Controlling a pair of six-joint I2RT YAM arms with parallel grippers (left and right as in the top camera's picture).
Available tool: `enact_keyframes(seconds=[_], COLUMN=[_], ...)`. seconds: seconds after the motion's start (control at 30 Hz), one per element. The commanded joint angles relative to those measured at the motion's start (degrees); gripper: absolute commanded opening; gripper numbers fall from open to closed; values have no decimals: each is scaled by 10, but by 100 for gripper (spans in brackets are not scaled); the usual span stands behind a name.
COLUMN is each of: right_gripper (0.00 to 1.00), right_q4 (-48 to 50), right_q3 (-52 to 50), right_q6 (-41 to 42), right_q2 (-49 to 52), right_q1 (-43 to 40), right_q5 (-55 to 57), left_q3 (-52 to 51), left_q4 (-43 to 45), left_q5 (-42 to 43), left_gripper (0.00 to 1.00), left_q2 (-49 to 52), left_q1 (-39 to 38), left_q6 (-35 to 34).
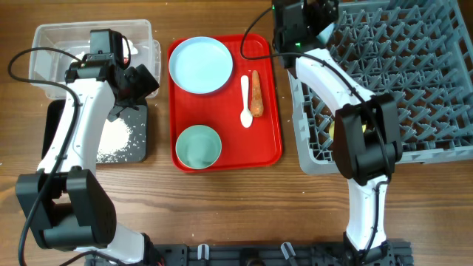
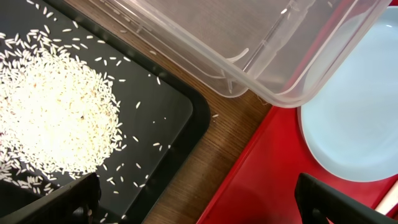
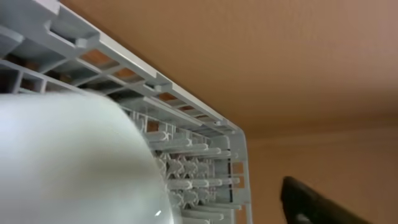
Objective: Sort waste into correct bins and load items into the dishwasher rack
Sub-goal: 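Carry light-blue bowl with right gripper and set it upside down in rack, then grasp green bowl on red tray with right gripper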
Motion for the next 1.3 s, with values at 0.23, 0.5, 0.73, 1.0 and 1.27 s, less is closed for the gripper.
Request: enact_keyframes(seconds=[0.23, 0.5, 0.73, 1.0, 1.27], right_gripper=[93, 100, 100, 84, 36], right_q4=[13, 50, -421, -388, -271], right_q3=[2, 3, 3, -190, -289], right_q6=[13, 129, 555, 820, 900], right_q2=[7, -41, -184, -183, -174], right_q1=[59, 100, 126, 190, 231], right_q5=[13, 19, -520, -743, -697], left_q3=[7, 7, 7, 7, 7], left_q4=[0, 0, 0, 0, 0], left_q5=[-10, -10, -10, -10, -10], left_gripper=[100, 100, 100, 100, 100], left_q2=[-9, -9, -9, -9, -9], left_q1=[3, 3, 3, 3, 3], left_q6=[-3, -3, -3, -3, -3])
